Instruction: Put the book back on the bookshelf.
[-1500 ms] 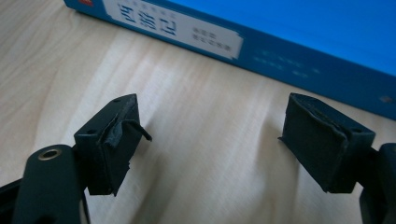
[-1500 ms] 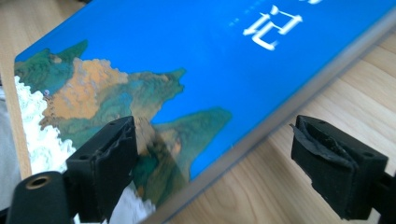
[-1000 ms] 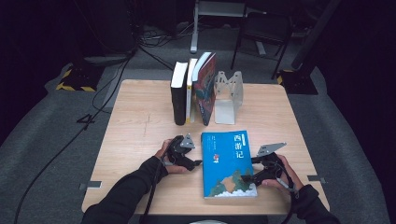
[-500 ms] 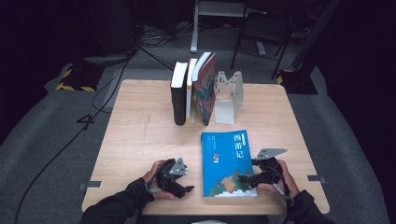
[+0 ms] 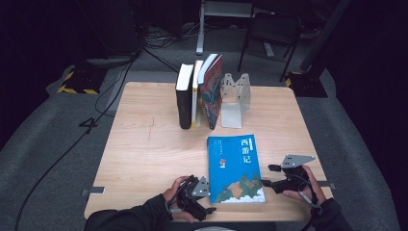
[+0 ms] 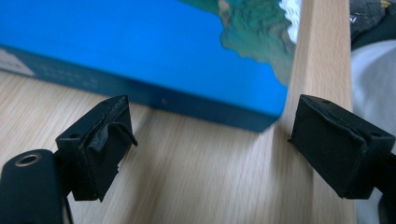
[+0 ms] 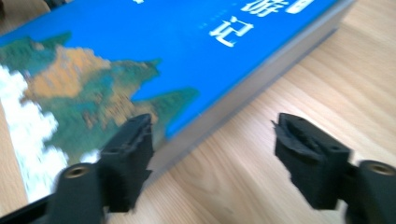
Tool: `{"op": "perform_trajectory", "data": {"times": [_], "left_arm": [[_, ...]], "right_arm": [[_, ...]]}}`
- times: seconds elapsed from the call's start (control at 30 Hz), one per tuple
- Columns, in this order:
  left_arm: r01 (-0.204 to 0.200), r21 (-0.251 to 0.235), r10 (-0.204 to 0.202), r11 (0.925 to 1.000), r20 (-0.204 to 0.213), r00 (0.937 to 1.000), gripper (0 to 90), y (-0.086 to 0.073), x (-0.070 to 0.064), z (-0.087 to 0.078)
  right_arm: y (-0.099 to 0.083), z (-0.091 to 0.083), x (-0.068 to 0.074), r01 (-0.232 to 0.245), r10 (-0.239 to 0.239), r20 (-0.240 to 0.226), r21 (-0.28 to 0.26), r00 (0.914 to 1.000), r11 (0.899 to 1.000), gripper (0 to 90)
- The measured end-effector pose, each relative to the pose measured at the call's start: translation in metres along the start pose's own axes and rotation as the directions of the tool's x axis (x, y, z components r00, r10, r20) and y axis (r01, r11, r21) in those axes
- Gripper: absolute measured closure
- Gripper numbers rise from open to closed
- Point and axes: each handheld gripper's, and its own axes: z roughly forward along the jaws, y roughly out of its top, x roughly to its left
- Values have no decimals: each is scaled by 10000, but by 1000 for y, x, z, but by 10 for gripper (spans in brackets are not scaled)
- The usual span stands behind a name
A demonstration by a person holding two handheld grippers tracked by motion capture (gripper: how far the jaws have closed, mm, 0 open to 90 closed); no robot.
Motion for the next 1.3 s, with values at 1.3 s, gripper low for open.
{"op": "perform_trajectory", "data": {"times": [1.3], "left_arm": [[1846, 538, -1750, 9813, -1483, 9733, 5, -26, 93, -29]], "right_arm": [[21, 36, 40, 1213, -1207, 766, -35, 9897, 9926, 265]]}}
